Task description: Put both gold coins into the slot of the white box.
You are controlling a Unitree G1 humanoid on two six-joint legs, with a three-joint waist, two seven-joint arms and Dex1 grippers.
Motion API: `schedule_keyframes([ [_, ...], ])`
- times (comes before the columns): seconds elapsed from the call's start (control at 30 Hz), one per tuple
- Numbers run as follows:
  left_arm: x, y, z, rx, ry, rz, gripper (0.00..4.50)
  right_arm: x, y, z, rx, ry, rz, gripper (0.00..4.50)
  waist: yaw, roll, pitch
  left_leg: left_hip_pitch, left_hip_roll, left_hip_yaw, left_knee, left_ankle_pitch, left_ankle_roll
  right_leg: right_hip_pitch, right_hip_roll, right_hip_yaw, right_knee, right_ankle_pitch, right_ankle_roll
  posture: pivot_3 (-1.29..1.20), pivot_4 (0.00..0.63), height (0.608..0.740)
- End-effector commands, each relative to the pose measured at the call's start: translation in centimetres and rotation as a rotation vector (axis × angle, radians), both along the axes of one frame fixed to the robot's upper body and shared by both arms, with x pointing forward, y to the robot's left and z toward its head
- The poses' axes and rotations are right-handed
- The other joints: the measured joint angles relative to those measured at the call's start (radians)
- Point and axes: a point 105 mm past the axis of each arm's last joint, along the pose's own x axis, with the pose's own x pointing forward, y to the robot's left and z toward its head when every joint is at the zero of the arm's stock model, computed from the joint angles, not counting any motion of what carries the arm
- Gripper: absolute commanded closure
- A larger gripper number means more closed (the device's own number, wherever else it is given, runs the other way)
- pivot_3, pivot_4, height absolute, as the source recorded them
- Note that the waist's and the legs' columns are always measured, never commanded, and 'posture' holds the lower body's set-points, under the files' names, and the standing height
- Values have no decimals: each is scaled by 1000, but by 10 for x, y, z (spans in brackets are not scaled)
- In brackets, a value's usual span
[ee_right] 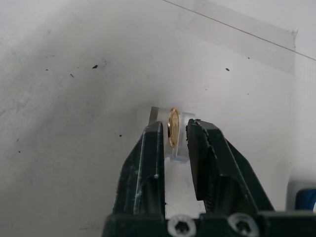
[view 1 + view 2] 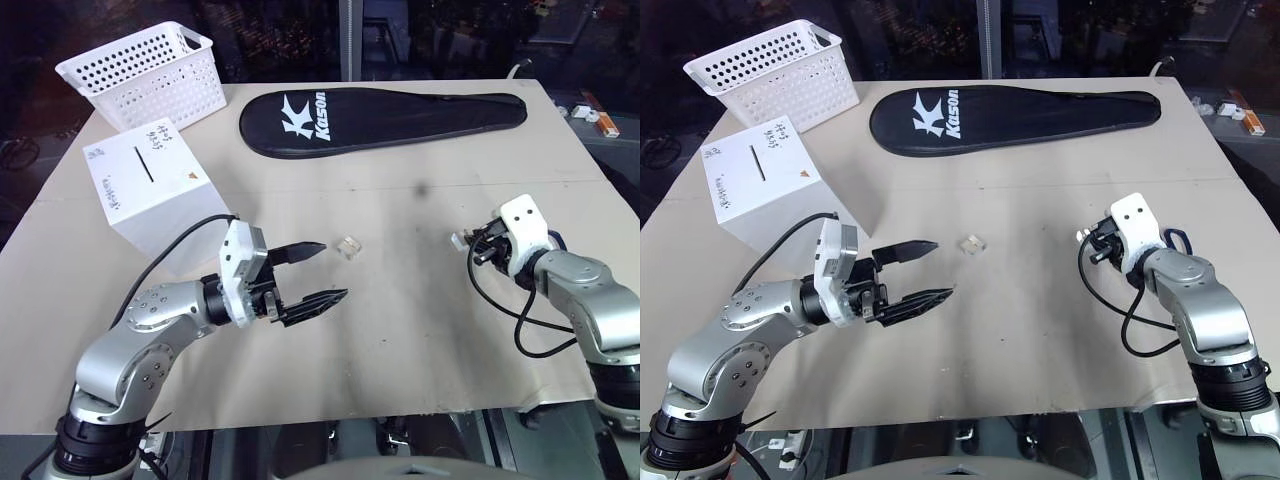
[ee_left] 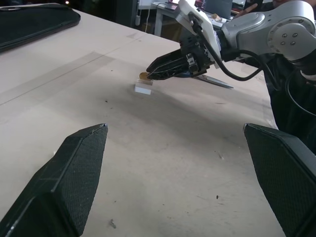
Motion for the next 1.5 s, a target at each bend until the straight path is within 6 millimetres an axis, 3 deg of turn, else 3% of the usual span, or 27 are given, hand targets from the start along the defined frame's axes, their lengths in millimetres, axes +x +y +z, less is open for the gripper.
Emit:
schedule_keyframes([
  [0.03,-4,-3,10,-5,-41,-25,0,3,2,10,-3,-45,9,4471,0,0,0,0,0,0,0,0,0,0,0,0,0,0,0,0,150,738],
  [0.23,-3,-2,10,-10,-36,-27,0,2,-1,11,2,-45,4,4471,0,0,0,0,0,0,0,0,0,0,0,0,0,0,0,0,150,738],
  [0.43,1,-3,14,-65,-7,-10,0,-2,-6,28,69,-93,15,4471,1,0,0,0,0,0,0,0,0,0,0,0,0,0,0,0,150,738],
  [0.53,3,-5,18,-101,18,-23,0,-12,0,41,146,-111,87,4471,1,0,0,0,0,0,0,0,0,0,0,0,0,0,0,0,150,738],
  [0.73,8,-13,30,-169,70,-90,0,-39,35,71,310,-122,319,4471,-1,0,0,0,0,0,0,0,1,0,0,0,0,0,0,0,150,738],
  [0.87,12,-21,37,-184,64,-129,1294,-63,67,90,413,-96,516,4500,-1,0,0,1,0,0,0,-1,1,0,0,0,1,0,0,0,150,738],
  [0.93,12,-26,40,-199,75,-165,1294,-73,84,100,452,-89,611,4500,-1,0,0,1,0,0,0,-1,1,0,0,0,1,0,0,0,150,738],
  [1.07,16,-31,45,-218,75,-191,2460,-84,104,112,483,-81,717,4500,-1,0,0,1,0,0,0,0,0,1,0,0,1,0,0,0,150,738],
  [1.5,16,-34,54,-244,76,-216,2460,-97,119,118,518,-23,826,4500,-1,0,0,0,0,0,1,1,-1,1,0,0,1,0,0,0,150,738],
])
